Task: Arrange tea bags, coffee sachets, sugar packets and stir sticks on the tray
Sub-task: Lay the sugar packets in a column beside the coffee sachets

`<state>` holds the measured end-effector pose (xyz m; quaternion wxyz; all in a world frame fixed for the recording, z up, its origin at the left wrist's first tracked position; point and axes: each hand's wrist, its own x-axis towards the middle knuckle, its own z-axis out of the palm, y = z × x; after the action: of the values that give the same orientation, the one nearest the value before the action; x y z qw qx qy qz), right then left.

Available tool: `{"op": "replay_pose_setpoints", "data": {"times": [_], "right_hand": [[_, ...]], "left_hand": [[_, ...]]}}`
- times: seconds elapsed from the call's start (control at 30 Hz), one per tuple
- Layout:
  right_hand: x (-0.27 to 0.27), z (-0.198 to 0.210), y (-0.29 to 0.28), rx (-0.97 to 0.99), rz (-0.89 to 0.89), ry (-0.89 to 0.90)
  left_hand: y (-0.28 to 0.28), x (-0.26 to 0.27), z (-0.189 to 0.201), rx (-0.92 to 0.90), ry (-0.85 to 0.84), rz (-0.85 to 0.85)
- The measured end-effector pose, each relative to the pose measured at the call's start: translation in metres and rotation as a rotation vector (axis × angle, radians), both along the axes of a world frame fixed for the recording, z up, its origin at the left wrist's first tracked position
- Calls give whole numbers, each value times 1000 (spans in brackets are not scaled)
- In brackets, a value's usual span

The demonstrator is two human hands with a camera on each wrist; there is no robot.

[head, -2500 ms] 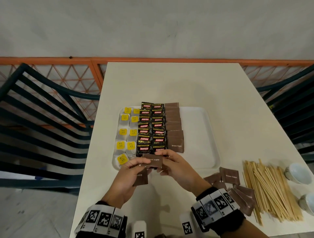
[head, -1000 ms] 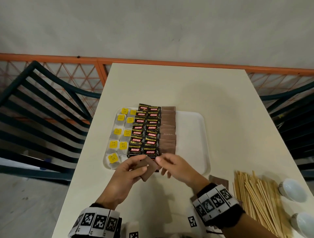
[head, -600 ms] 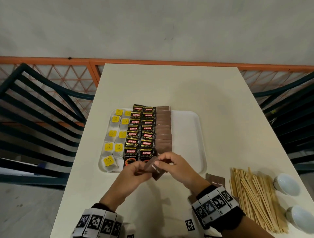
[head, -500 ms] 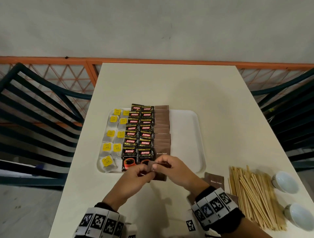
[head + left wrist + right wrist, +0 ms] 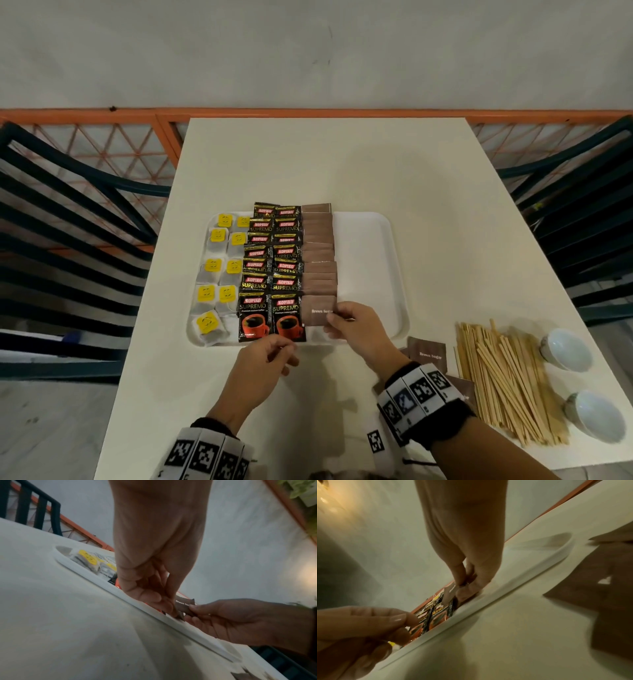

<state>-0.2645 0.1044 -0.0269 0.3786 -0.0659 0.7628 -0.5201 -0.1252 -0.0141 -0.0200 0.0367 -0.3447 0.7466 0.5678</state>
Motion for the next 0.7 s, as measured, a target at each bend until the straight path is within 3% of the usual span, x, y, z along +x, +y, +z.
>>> {"op": "replay_pose_setpoints", "data": {"times": [0.2, 0.37, 0.6, 0.7], "right_hand": [[0, -13, -6, 189, -57, 278], [0, -9, 8, 220, -32, 372], [-13, 14, 92, 355, 258, 496], [-25, 14, 136, 501, 413, 639]], "left_hand": [[6, 13, 1, -34, -56, -110], [18, 11, 7, -80, -76, -224], [55, -16, 1, -291, -8, -547], [79, -31, 0, -380, 54, -691]]}}
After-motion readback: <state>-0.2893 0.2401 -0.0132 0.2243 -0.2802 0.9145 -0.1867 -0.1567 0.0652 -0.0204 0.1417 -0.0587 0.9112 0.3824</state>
